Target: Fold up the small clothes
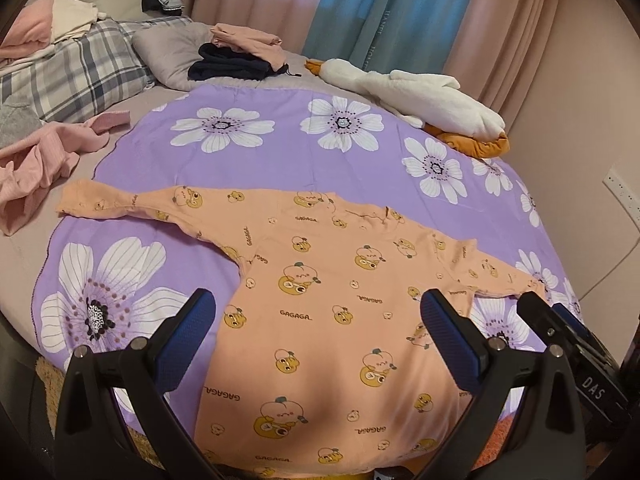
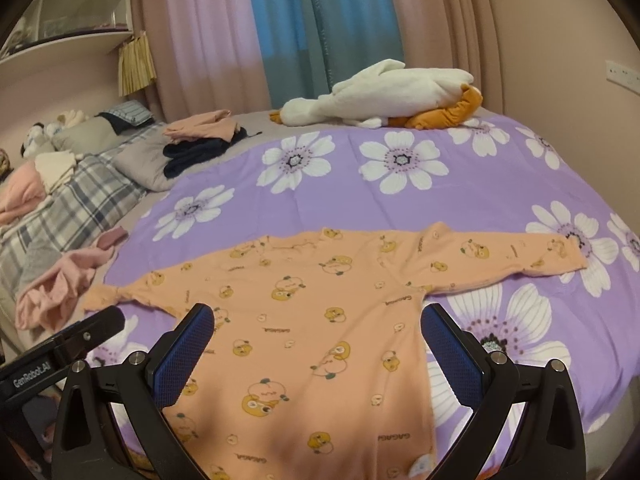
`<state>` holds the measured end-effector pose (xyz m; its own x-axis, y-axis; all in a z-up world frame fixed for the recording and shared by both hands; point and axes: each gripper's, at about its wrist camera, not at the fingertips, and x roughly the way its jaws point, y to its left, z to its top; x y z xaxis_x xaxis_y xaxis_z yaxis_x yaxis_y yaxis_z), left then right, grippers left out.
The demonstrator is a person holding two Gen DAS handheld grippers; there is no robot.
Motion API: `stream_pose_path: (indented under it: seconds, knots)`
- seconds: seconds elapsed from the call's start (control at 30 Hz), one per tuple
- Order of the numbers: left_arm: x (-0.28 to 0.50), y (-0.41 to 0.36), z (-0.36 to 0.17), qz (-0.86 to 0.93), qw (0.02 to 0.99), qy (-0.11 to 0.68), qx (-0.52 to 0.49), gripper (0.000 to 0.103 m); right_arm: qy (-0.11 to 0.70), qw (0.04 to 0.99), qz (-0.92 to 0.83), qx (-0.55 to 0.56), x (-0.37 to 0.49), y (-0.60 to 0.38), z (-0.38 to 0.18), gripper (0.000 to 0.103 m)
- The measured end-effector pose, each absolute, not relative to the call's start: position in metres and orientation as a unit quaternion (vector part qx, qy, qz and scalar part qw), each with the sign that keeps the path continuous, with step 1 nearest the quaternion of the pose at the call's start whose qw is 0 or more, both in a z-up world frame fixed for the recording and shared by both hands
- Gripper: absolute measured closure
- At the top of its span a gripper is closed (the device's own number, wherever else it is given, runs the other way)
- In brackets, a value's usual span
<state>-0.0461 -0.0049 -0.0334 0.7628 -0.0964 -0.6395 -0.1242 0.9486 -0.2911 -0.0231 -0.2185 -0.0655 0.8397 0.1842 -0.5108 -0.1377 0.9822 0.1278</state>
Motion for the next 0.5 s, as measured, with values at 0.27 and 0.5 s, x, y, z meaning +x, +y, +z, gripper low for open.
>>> stream_pose_path:
  seconds: [0.27,0.5]
  knots:
    - [-0.0521,-0.0065,-0.0344,-0.005,0.923,0.348,-0.163,0.001,0.272,0.958,0.082,0.049,-0.0249,-0.2218,-0.0658,0.001]
    - [-0.0541,-0.0065,-0.0357,-0.009,0.923,0.348,-0.163,0.001,0.274,0.957,0.082,0.05,-0.0254,-0.2224,-0.0662,0.001]
